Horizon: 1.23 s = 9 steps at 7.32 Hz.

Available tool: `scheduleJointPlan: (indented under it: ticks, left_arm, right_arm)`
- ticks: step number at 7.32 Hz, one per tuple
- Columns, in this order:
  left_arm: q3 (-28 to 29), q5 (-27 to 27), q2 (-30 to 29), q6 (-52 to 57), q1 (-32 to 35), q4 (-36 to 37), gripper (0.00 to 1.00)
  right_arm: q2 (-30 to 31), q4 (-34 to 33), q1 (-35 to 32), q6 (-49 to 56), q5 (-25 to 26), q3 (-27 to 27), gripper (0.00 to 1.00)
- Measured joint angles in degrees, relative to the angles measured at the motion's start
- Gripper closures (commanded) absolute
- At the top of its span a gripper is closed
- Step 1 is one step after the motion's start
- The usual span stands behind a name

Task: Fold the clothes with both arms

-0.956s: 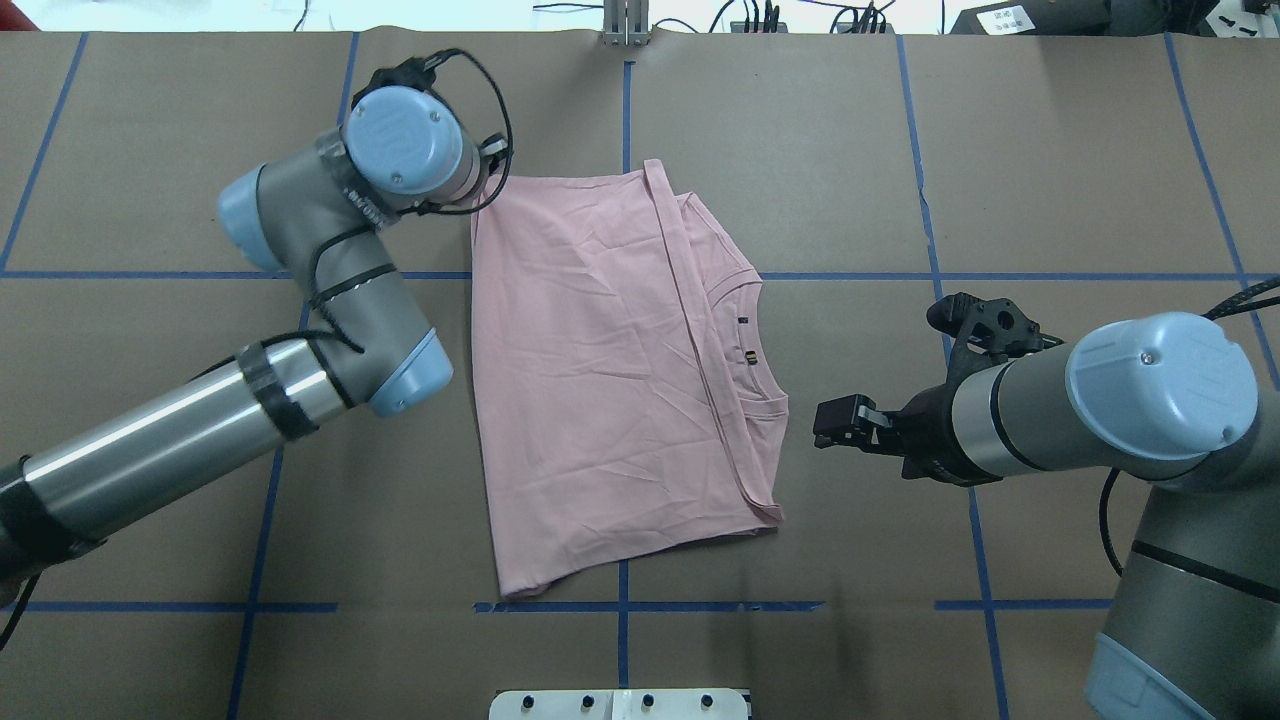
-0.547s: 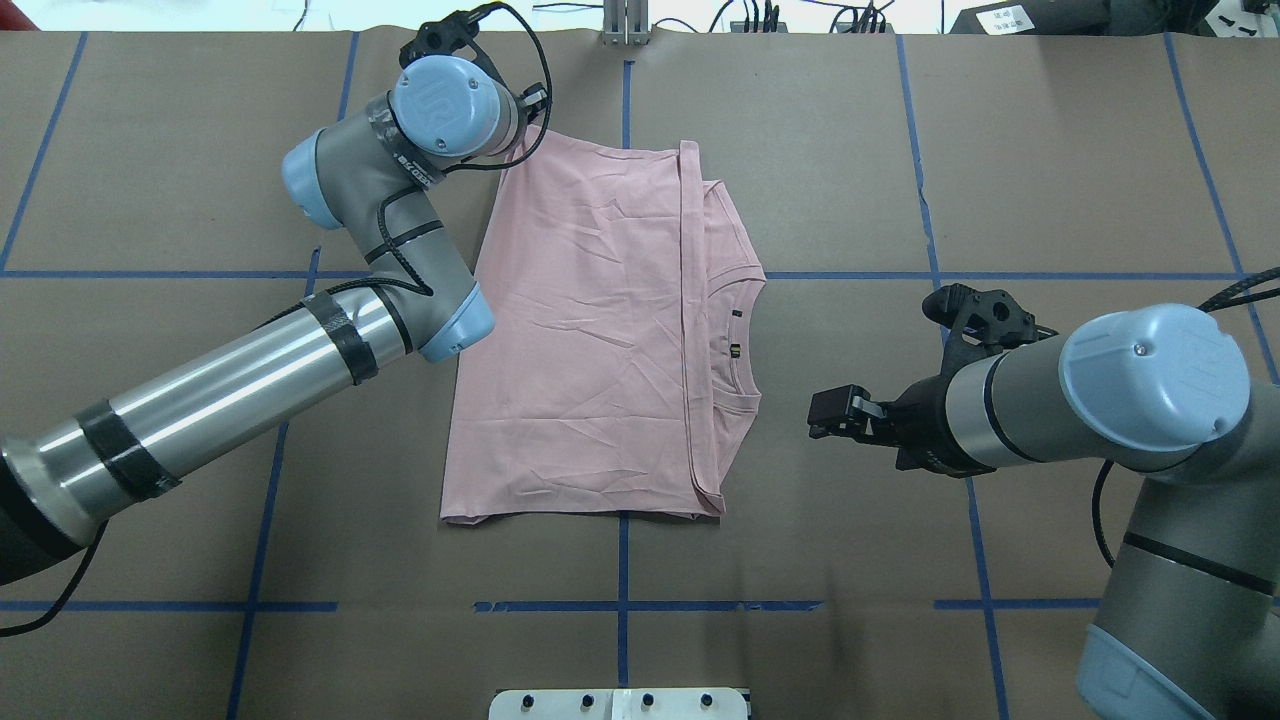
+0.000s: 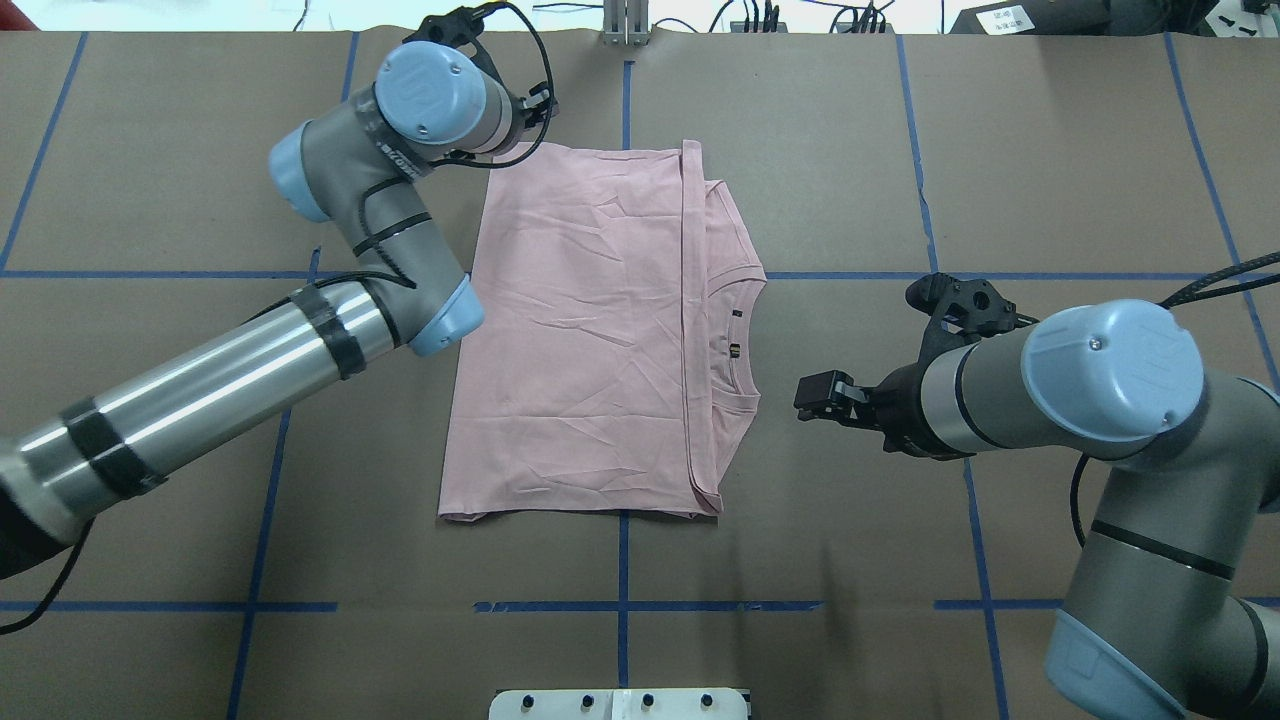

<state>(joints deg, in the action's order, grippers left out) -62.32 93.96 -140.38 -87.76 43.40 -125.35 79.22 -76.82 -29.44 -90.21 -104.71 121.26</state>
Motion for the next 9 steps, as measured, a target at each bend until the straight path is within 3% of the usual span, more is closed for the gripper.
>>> scheduleJointPlan:
  ticks: [3, 5, 7, 9]
  left_arm:
    - [-27.45, 9.45, 14.25, -5.31, -2.26, 15.42, 0.00]
    - [-41.17, 8.73, 21.63, -18.93, -9.75, 23.73, 0.01]
    - [-45.99, 2.48, 25.25, -31.91, -19.58, 28.69, 0.02]
    - [-45.57, 0.21, 26.13, -37.55, -24.62, 30.76, 0.02]
  right_arm:
    - [-0.72, -0.16, -1.04, 2.74, 0.37, -1.88, 0.00]
    - [-0.81, -0.17, -1.61, 3.30, 0.41, -2.46, 0.00]
    - [-0.85, -0.18, -1.89, 3.36, 0.41, -2.65, 0.00]
    - [-1.17, -0.18, -1.96, 3.37, 0.37, -2.72, 0.00]
